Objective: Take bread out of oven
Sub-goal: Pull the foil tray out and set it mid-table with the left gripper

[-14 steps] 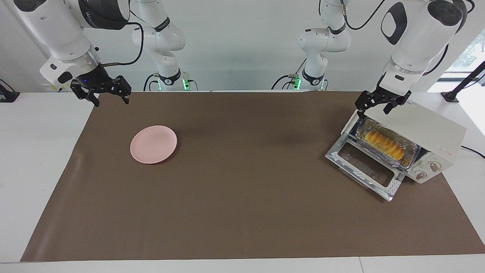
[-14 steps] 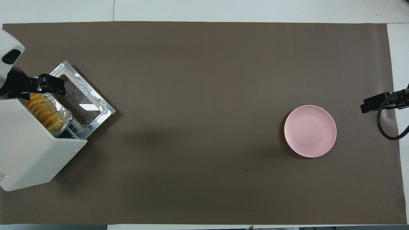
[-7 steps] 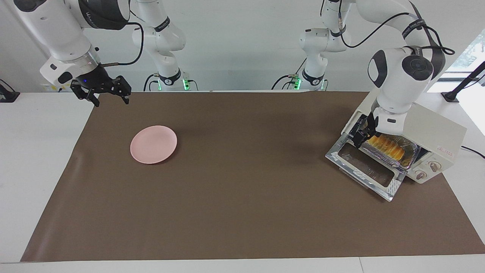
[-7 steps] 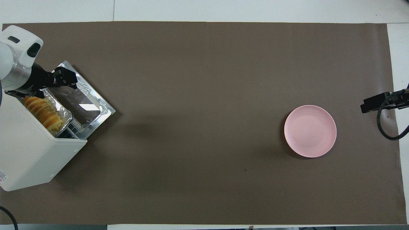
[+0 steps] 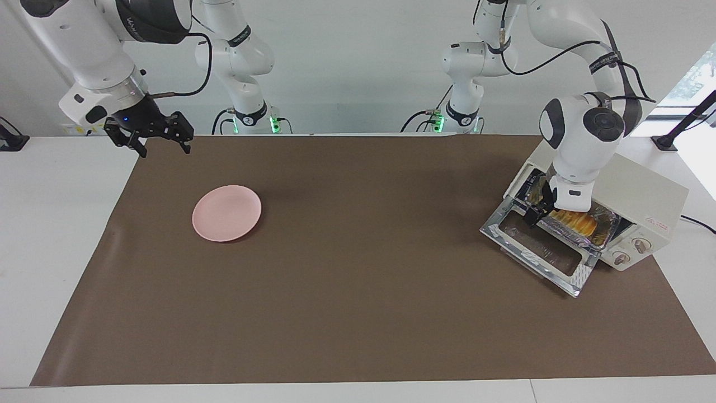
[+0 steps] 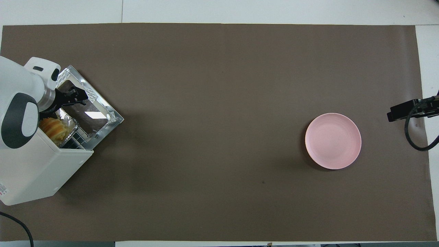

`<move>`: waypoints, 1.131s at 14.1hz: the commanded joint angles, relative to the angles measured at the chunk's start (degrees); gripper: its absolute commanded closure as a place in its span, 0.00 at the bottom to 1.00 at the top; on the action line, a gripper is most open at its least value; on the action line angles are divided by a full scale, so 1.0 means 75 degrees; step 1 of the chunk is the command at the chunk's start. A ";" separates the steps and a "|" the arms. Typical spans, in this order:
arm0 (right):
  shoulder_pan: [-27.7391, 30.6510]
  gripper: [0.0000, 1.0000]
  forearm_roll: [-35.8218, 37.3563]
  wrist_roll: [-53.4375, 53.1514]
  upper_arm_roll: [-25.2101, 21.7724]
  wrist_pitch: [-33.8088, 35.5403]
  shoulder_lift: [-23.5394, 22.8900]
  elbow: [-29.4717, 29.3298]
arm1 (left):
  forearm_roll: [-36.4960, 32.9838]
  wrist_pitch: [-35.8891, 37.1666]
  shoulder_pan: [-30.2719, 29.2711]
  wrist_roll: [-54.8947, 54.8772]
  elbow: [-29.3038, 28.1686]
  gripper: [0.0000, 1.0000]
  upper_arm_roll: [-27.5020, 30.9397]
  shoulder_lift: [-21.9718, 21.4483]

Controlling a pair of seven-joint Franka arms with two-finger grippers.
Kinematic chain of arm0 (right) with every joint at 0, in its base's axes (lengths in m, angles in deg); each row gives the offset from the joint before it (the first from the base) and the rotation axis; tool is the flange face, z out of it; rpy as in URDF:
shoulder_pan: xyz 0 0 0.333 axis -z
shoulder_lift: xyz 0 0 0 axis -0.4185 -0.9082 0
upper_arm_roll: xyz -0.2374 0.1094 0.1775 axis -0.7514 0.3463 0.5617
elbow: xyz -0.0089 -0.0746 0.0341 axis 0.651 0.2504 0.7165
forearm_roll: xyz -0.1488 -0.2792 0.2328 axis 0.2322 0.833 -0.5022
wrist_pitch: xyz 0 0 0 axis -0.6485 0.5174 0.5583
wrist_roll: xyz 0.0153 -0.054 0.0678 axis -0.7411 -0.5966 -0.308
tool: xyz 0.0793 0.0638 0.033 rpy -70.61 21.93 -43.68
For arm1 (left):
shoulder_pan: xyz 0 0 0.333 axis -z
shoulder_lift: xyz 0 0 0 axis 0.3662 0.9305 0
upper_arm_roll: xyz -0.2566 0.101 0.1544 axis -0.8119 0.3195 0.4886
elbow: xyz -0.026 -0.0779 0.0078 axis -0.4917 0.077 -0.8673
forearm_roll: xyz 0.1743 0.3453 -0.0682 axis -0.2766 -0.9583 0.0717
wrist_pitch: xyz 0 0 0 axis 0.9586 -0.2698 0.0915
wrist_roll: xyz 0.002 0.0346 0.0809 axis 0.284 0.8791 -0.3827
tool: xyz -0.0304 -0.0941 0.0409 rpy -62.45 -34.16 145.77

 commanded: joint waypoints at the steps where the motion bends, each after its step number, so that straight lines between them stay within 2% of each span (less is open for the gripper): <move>1: 0.0117 0.00 0.0073 0.0117 0.0099 0.0012 0.0115 0.0123 | -0.0185 -0.0457 -0.0181 0.0118 -0.0274 0.10 -0.0028 -0.0027; 3: 0.0117 0.00 0.0073 0.0117 0.0099 0.0012 0.0115 0.0135 | -0.0196 -0.0516 -0.0251 0.0072 -0.0286 0.40 -0.0028 0.0021; 5: 0.0117 0.00 0.0073 0.0117 0.0099 0.0012 0.0115 0.0135 | -0.0197 -0.0517 -0.0333 -0.0033 -0.0286 0.80 -0.0029 0.0033; 6: 0.0117 0.00 0.0073 0.0117 0.0099 0.0012 0.0115 0.0135 | -0.0197 -0.0505 -0.0345 -0.0127 -0.0286 0.94 -0.0028 0.0033; 7: 0.0117 0.00 0.0073 0.0117 0.0099 0.0012 0.0115 0.0135 | -0.0197 -0.0482 -0.0357 -0.0186 -0.0286 1.00 -0.0028 0.0033; 10: 0.0117 0.00 0.0073 0.0117 0.0099 0.0012 0.0115 0.0135 | -0.0197 -0.0237 -0.0159 -0.0210 0.0028 1.00 -0.0063 0.0079; 11: 0.0117 0.00 0.0073 0.0117 0.0099 0.0012 0.0115 0.0135 | -0.0197 0.0031 0.0225 -0.0210 0.0332 1.00 -0.0064 0.0207; 14: 0.0117 0.00 0.0073 0.0117 0.0099 0.0012 0.0115 0.0135 | -0.0104 0.1016 0.1537 -0.0221 0.2169 1.00 -0.0099 0.0921; 16: 0.0117 0.00 0.0073 0.0117 0.0099 0.0012 0.0115 0.0135 | 0.0106 0.1135 0.2498 -0.0210 0.2596 1.00 -0.0110 0.1052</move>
